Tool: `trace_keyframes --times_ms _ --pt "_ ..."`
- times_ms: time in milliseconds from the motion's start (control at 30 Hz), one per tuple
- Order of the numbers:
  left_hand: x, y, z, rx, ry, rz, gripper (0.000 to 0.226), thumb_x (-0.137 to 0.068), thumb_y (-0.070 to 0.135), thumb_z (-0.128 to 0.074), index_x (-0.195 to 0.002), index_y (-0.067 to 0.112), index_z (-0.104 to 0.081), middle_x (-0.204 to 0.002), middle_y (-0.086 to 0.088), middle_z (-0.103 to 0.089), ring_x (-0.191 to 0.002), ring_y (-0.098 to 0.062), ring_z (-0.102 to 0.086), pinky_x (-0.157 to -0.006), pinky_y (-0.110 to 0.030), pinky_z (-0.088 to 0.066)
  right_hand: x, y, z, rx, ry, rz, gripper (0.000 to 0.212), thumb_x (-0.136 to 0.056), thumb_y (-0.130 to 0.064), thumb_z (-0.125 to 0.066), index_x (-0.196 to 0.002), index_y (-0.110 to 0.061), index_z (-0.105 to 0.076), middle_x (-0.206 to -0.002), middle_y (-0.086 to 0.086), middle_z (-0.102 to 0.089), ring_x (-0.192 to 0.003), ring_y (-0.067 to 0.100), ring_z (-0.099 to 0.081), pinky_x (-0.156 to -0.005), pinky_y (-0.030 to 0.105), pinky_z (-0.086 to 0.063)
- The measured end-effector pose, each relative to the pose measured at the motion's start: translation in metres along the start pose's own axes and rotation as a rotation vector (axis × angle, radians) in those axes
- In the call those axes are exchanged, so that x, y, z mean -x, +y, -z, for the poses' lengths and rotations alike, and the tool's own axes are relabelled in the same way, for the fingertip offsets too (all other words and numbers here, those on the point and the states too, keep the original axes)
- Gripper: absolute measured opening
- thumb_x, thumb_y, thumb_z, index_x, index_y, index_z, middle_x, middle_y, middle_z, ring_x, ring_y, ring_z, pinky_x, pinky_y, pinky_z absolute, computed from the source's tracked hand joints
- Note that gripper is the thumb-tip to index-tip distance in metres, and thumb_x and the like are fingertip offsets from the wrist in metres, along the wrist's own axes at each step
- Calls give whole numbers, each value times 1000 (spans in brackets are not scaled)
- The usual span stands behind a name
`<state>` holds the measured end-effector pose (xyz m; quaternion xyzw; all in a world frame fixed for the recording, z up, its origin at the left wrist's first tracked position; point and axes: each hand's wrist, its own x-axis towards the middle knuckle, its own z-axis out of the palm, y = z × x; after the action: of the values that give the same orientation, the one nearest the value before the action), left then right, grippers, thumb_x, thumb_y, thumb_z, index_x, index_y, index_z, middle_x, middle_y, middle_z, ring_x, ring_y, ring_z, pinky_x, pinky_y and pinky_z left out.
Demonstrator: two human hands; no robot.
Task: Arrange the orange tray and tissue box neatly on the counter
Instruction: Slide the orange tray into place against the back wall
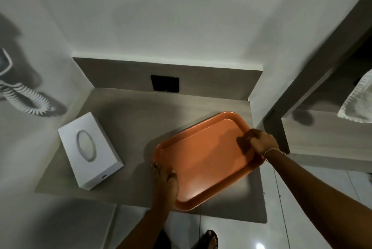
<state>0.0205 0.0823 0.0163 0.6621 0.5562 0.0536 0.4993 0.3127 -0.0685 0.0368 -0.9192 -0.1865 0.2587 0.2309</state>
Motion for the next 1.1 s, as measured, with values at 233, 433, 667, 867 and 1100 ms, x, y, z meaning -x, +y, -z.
trace_keyframes --times_ms 233,433,667,867,1100 --pt "-104 33 71 -90 -144 -134 50 -92 31 -48 -139 16 -40 -145 -16 -46 -123 -37 -51 -101 -42 -41 15 -25 -26 -180 139 -153 17 -88 -26 -54 -96 -28 -68 -82 4 -67 -83 27 -60 -80 41 -50" --pt "-192 75 93 -144 -229 -135 50 -93 33 -50 -139 16 -40 -143 -18 -48 -126 -36 -49 -105 -40 -38 3 -50 -47 -362 187 -270 15 -86 -18 -55 -82 -28 -65 -90 5 -67 -92 30 -59 -87 50 -51" --pt "-236 110 87 -173 -297 -168 41 -93 28 -50 -127 6 -51 -139 -21 -49 -123 -36 -50 -105 -41 -37 -27 -67 -49 -354 267 -349 30 -87 -20 -50 -109 -15 -70 -103 15 -70 -99 35 -60 -93 55 -50" --pt "-244 112 81 -192 -302 -168 49 -94 29 -49 -137 6 -41 -148 -18 -42 -133 -35 -42 -105 -37 -33 -38 -66 -54 -334 268 -368 38 -83 -21 -51 -116 -18 -69 -108 15 -71 -101 36 -61 -92 52 -51" --pt "-244 100 77 -236 -333 -169 56 -95 39 -43 -145 17 -28 -151 -16 -36 -134 -36 -41 -112 -49 -33 -41 -62 -58 -290 258 -334 38 -81 -19 -49 -115 -20 -67 -108 15 -71 -102 37 -61 -91 52 -52"
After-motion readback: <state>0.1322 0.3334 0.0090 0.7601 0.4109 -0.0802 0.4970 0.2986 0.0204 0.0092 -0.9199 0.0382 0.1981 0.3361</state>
